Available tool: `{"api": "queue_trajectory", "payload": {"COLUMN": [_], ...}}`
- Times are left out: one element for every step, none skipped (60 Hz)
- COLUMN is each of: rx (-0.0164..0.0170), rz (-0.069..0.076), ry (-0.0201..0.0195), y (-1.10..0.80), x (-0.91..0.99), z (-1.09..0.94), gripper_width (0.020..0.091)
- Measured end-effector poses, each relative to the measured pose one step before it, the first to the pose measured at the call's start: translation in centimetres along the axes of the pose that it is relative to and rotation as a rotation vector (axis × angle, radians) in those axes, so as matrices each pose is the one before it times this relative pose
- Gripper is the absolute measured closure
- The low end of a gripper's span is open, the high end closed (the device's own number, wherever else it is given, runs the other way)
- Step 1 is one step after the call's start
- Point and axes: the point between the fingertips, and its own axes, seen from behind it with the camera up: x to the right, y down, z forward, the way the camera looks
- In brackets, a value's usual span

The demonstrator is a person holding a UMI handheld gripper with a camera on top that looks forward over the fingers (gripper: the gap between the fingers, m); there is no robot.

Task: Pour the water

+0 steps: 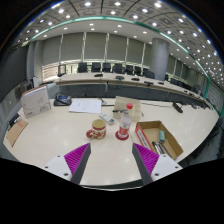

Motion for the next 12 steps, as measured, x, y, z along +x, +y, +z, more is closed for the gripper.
{"api": "queue_trajectory", "payload": {"rx": [0.00225, 0.00314, 0.00382, 0.00476, 0.00524, 0.00392, 0.00241, 0.00034, -0.00050, -0.00041, -0.00159, -0.00233], "rz": [-0.0036, -0.0048, -0.0049, -0.0057, -0.0057, -0.0045, -0.0033, -0.0022, -0.0002, 0.0014, 0.0042, 0.0051], "ry": [0.00042, 0.00335, 0.00544, 0.00607, 0.00489, 0.00183, -0.00039, -0.00189, -0.00261, -0.00374, -0.00248, -0.00232], "y": [0.085, 0.053, 0.154, 0.016, -0.033, -0.042, -0.004, -0.026, 0.003, -0.008, -0.020, 0.011], "x": [-0.052, 0.017, -0.077, 0.083, 0.071, 0.023, -0.030, -0.045, -0.062, 0.027, -0.007, -0.034], "z": [-0.321, -0.284, -0.074, -0.228, -0.201, -0.162, -0.154, -0.169, -0.155, 0.072, -0.131, -0.132], "gripper_width": [0.0246, 0.0245, 0.0243, 0.0246, 0.0244, 0.0243, 0.0245, 0.0244, 0.0244, 0.0244, 0.0245, 0.0246]}}
